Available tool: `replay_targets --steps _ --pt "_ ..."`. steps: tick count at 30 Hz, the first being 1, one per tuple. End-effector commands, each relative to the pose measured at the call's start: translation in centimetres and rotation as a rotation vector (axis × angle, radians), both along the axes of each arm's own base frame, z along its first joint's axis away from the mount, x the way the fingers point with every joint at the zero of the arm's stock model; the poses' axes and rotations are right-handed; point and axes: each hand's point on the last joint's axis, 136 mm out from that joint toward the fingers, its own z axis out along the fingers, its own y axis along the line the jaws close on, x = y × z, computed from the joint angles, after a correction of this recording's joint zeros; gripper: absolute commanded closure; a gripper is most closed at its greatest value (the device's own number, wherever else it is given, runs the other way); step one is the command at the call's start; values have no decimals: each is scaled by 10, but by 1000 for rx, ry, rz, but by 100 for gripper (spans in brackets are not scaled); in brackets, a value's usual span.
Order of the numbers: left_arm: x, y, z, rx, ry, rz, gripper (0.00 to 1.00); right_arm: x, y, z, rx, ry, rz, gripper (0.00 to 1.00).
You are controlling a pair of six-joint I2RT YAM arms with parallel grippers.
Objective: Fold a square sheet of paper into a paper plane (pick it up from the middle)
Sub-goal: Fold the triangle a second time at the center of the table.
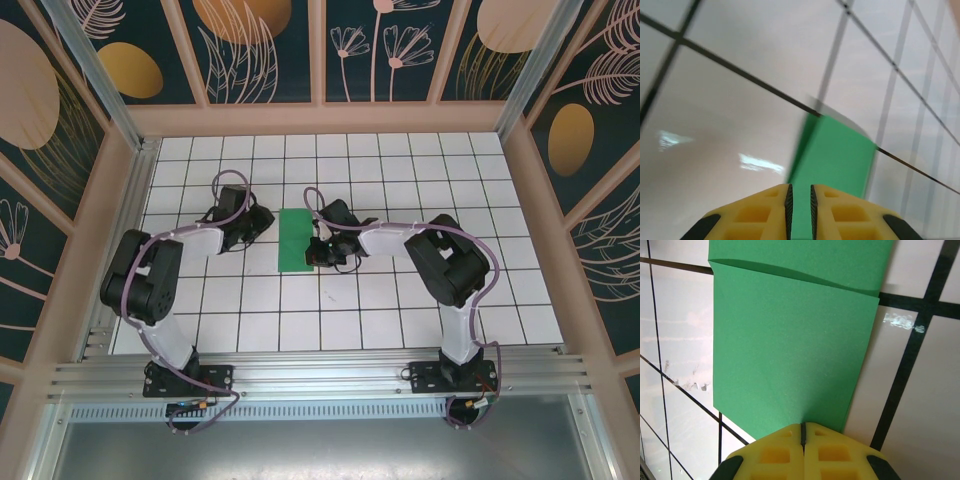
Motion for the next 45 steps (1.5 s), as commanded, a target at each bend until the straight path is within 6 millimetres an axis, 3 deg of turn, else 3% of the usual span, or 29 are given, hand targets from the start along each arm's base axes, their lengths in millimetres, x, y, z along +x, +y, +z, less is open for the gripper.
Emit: replay_targets --steps 1,6,8,16,25,31,38,40,42,45 --pt "-23 -28 25 -65 -76 -146 79 -37 -34 -38 -136 159 -26 96" --pt "-46 -59 13 -77 -48 -240 80 -3 -7 34 73 21 -42 94" --pt "-48 -65 4 -73 -26 -247 81 3 -3 49 94 -15 -35 93" --pt "-52 -69 -31 -77 57 -234 85 -11 0 26 45 50 -3 94" --pt "-54 -49 -63 19 134 -151 87 -15 -2 -1 -33 107 -1 95" --pt "-58 -42 -76 58 168 -131 88 -25 -18 -17 -79 156 -27 95" --pt "-64 -33 -87 95 195 -111 89 -64 -49 -22 -117 216 -17 96" --pt "-65 -33 -85 92 188 -115 89 -71 -58 -21 -121 226 -23 96" --pt "-64 -36 -81 81 175 -126 89 -66 -59 -8 -92 198 -34 95" --pt "-56 -46 -59 42 123 -156 85 -36 -49 36 2 67 -71 92"
